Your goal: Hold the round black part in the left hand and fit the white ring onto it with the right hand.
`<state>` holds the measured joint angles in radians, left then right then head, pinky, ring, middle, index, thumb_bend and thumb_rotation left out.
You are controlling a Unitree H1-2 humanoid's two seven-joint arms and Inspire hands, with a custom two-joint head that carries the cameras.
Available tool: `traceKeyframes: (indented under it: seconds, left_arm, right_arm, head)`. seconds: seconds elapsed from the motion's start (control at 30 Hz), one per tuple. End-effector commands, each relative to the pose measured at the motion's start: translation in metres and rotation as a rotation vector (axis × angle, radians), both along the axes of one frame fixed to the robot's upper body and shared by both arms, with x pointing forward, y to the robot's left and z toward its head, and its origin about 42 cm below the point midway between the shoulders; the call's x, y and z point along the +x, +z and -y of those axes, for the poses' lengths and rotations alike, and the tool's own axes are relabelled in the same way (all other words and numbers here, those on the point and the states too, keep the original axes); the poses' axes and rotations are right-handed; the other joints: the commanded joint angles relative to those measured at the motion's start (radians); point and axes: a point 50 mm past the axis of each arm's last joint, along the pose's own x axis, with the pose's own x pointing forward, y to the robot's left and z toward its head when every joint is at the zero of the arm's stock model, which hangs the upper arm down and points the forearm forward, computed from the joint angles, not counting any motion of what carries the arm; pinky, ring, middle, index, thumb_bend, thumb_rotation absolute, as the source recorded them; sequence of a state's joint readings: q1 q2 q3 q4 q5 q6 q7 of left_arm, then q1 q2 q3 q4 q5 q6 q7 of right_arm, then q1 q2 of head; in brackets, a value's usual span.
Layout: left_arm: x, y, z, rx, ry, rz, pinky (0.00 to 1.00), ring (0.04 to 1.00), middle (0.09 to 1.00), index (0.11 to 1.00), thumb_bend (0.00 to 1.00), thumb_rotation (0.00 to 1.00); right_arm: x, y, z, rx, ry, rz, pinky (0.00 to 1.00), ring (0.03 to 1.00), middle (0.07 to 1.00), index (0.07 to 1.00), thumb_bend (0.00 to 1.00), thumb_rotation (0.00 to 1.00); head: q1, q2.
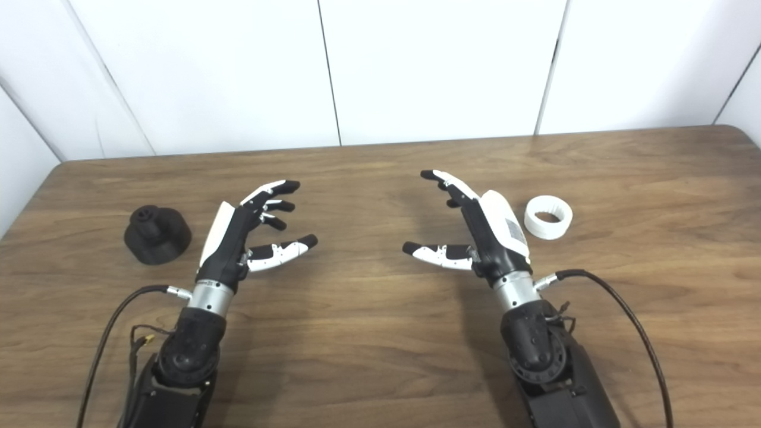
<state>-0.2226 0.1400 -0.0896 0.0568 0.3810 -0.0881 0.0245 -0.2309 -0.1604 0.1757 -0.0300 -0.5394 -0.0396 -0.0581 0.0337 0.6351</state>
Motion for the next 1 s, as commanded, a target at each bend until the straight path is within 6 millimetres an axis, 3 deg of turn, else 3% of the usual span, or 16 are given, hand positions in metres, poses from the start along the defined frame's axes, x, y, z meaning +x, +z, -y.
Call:
traceKeyframes:
  seconds: [0.0, 0.4, 0.6, 0.83, 0.97]
  left_arm:
    - [0.004, 0.018, 0.002, 0.004, -0.01, 0.068, 0.58, 0.725, 0.83, 0.782, 0.68, 0.17]
    - [0.006, 0.015, 0.031, 0.029, -0.013, 0.057, 0.61, 0.74, 0.831, 0.788, 0.67, 0.21]
    - [0.006, 0.015, 0.039, 0.028, -0.011, 0.055, 0.64, 0.747, 0.83, 0.789, 0.68, 0.21]
    - [0.007, 0.015, 0.035, 0.023, -0.013, 0.062, 0.64, 0.758, 0.834, 0.788, 0.67, 0.2]
    - [0.007, 0.016, 0.033, 0.059, 0.002, 0.063, 0.62, 0.742, 0.835, 0.794, 0.68, 0.24]
  right_arm:
    - [0.006, 0.024, -0.003, 0.008, 0.006, 0.094, 0.72, 0.835, 0.877, 0.848, 0.69, 0.24]
    - [0.006, 0.021, 0.025, 0.019, 0.007, 0.09, 0.7, 0.822, 0.872, 0.842, 0.69, 0.19]
    - [0.007, 0.023, 0.031, 0.022, 0.007, 0.097, 0.68, 0.811, 0.867, 0.836, 0.7, 0.16]
    - [0.009, 0.024, 0.031, 0.028, 0.013, 0.084, 0.72, 0.828, 0.875, 0.845, 0.69, 0.18]
    - [0.009, 0.025, 0.031, 0.026, 0.016, 0.084, 0.72, 0.832, 0.878, 0.845, 0.69, 0.18]
  head:
    - [0.015, 0.0]
    - [0.254, -0.027]
    - [0.263, -0.028]
    - [0.253, -0.026]
    - [0.253, -0.026]
